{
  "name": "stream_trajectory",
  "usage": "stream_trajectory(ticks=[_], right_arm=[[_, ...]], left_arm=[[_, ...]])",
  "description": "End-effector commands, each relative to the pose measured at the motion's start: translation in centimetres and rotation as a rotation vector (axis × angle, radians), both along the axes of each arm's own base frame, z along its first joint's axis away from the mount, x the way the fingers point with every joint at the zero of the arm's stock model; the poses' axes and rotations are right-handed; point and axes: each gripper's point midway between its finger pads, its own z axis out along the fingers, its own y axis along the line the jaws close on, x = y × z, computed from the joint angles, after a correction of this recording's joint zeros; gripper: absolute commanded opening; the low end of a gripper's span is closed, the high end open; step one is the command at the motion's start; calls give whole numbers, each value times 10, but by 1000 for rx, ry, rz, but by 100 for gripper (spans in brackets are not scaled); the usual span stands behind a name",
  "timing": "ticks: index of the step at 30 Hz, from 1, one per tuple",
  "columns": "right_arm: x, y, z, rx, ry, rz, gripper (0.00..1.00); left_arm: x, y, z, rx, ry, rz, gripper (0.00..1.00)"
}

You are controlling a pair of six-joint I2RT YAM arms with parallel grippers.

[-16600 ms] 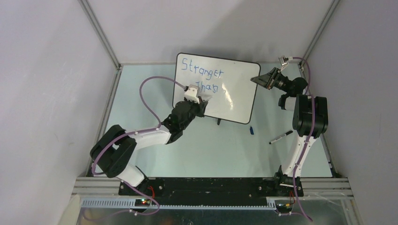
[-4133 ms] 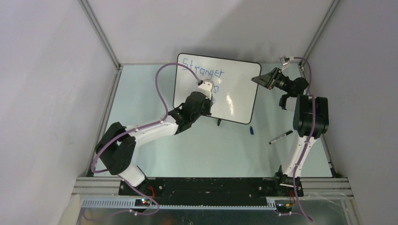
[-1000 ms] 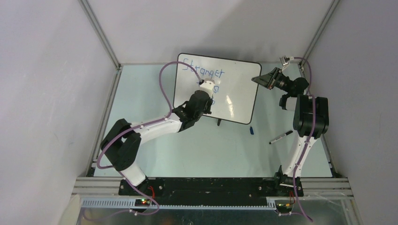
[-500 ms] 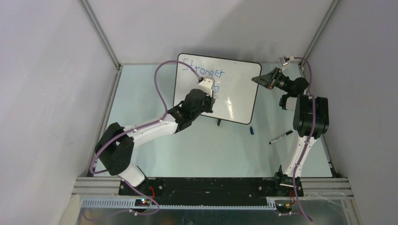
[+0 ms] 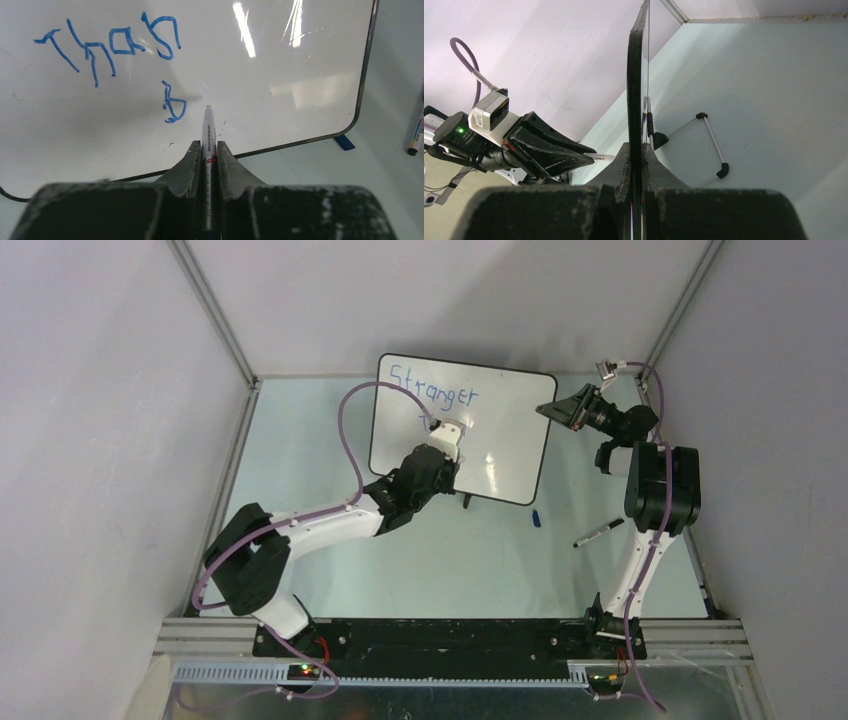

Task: Write a sentence on the whiteboard

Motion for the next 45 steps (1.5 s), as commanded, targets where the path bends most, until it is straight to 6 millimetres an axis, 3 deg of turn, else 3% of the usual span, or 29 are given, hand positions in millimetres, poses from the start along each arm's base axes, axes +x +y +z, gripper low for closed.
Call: stream_trajectory(ticks=[1,14,45], right_arm=[[-10,2,38,7,-79,2,0],[-11,3,39,6,-81,4,0],[-11,3,39,6,-80,6,0]], left_arm=[[8,7,21,-19,-82,54,0],[11,2,12,-15,-67,59,0],[22,-2,12,2,-69,86,0]])
